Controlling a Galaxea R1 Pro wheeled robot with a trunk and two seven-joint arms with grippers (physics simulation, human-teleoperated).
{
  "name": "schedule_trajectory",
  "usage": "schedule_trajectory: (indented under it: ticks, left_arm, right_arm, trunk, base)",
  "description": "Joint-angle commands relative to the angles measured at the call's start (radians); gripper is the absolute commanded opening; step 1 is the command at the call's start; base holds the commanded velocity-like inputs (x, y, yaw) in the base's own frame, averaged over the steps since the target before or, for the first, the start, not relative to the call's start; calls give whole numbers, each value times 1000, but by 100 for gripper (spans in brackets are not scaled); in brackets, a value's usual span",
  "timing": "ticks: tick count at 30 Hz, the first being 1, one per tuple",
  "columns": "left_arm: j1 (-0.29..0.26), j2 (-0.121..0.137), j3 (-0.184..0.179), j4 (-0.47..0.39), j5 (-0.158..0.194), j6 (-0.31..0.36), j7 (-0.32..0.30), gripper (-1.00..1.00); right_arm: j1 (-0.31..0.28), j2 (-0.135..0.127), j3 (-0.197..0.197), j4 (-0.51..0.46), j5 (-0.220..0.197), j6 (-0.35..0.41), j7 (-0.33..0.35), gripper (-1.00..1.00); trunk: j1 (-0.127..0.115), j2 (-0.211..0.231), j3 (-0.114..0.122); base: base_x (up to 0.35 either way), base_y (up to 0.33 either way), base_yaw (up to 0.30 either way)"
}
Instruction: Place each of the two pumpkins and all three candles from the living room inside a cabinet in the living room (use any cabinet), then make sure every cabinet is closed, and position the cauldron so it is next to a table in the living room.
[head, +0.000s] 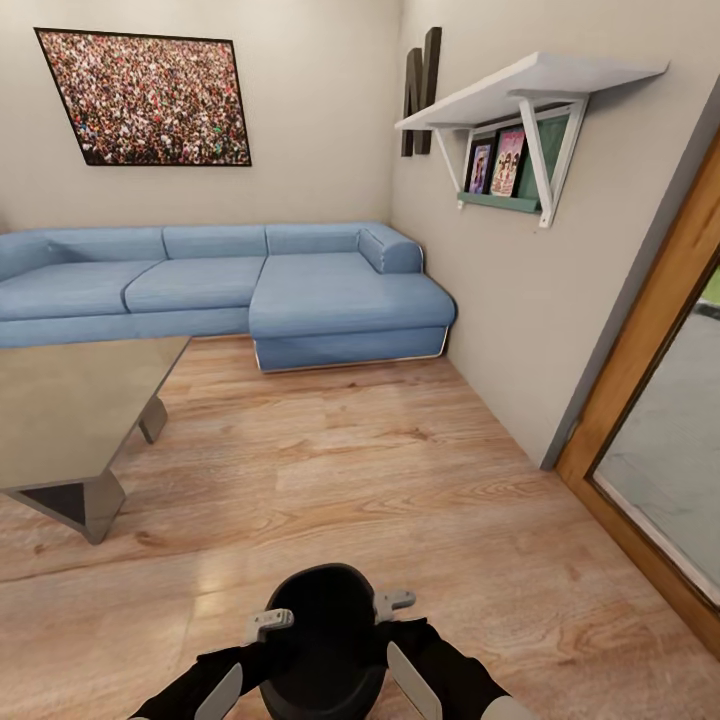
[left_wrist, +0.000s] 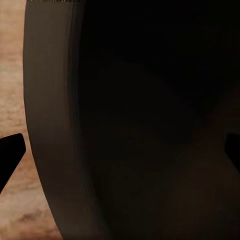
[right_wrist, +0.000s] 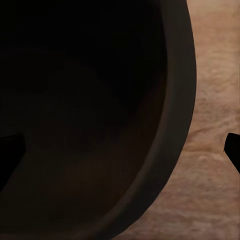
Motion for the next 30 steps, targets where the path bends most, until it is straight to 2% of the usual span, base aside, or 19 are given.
schedule_trajectory:
  ticks: [1,4,10,19,28,30]
  left_arm:
    - [0,1,-4,-2,5,4,-1,100]
    - [0,1,-4,-2,5,3,-1,100]
    - [0,1,-4,-2,5,-3,2,100]
    - [0,1,-4,-2,5,-7,3,100]
    - [0,1,-3,-2,5,-7,3,100]
    - [0,1,-4,-2,5,-7,3,100]
  right_arm:
    - [-1,0,3,-1,-9,-2,-9,100]
    - [-2,0,1,-1,-10,-21,-10,100]
    - [-51,0,-8,3,-16,-34,-12,100]
    - [-66,0,-10,11,-20,-38,-89,100]
    - [-67,0,-9,11,-22,-38,-96,100]
    - [-67,0,-9,12,-22,-38,-97,100]
  trunk:
    - [0,0,-1]
    - [0,0,-1]
    - [0,0,-1]
    - [0,0,-1]
    - [4,-2,-36]
    - [4,-2,-36]
  base:
    - [0,0,0]
    - [0,0,0]
    - [0,0,0]
    - [0,0,0]
    - [0,0,0]
    - [0,0,0]
